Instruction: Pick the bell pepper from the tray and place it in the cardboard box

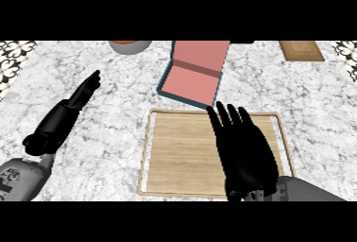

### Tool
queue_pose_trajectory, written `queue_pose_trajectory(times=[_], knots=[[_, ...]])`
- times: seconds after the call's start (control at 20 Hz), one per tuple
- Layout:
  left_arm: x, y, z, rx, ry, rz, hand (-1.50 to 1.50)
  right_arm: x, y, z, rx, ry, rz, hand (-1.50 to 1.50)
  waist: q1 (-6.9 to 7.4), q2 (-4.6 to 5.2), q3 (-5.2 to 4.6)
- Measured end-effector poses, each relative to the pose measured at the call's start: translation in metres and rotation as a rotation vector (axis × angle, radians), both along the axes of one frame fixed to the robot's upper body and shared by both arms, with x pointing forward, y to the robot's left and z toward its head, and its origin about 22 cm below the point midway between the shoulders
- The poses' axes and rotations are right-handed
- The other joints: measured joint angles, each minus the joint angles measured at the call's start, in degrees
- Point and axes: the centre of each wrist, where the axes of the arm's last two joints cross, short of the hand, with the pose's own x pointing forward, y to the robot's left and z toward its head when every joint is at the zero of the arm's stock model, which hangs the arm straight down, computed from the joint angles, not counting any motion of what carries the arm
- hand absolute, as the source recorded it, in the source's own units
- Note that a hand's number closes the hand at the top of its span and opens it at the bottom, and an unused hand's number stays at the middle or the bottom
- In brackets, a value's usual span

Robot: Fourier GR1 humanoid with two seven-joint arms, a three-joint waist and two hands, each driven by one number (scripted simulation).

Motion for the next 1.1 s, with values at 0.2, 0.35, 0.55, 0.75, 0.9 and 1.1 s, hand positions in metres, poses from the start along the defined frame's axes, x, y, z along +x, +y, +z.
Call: queue_pose_trajectory(times=[0.2, 0.35, 0.55, 0.75, 0.9, 1.1], knots=[[-0.001, 0.000, -0.001, -0.005, 0.001, 0.006, 0.00, 0.007, 0.014, -0.013, -0.043, 0.012, -0.014, -1.50, -0.28, -0.04, 0.06], [0.000, 0.001, 0.002, -0.003, 0.002, 0.011, 0.00, 0.014, 0.021, -0.019, -0.073, 0.004, -0.032, -1.50, -0.43, -0.01, 0.10], [0.000, 0.002, -0.001, -0.008, -0.003, 0.016, 0.00, 0.020, 0.026, -0.028, -0.102, 0.000, -0.057, -1.50, -0.68, 0.04, 0.13], [0.000, 0.008, 0.002, -0.011, -0.003, 0.011, 0.00, 0.023, 0.029, -0.040, -0.134, 0.007, -0.078, -1.50, -0.75, 0.05, 0.16], [0.003, 0.007, 0.004, -0.008, -0.002, 0.016, 0.00, 0.027, 0.030, -0.047, -0.157, 0.013, -0.098, -1.50, -0.87, 0.08, 0.18], [0.001, 0.006, 0.001, -0.008, 0.000, 0.017, 0.00, 0.030, 0.027, -0.052, -0.177, 0.013, -0.122, -1.50, -0.89, 0.08, 0.20]])
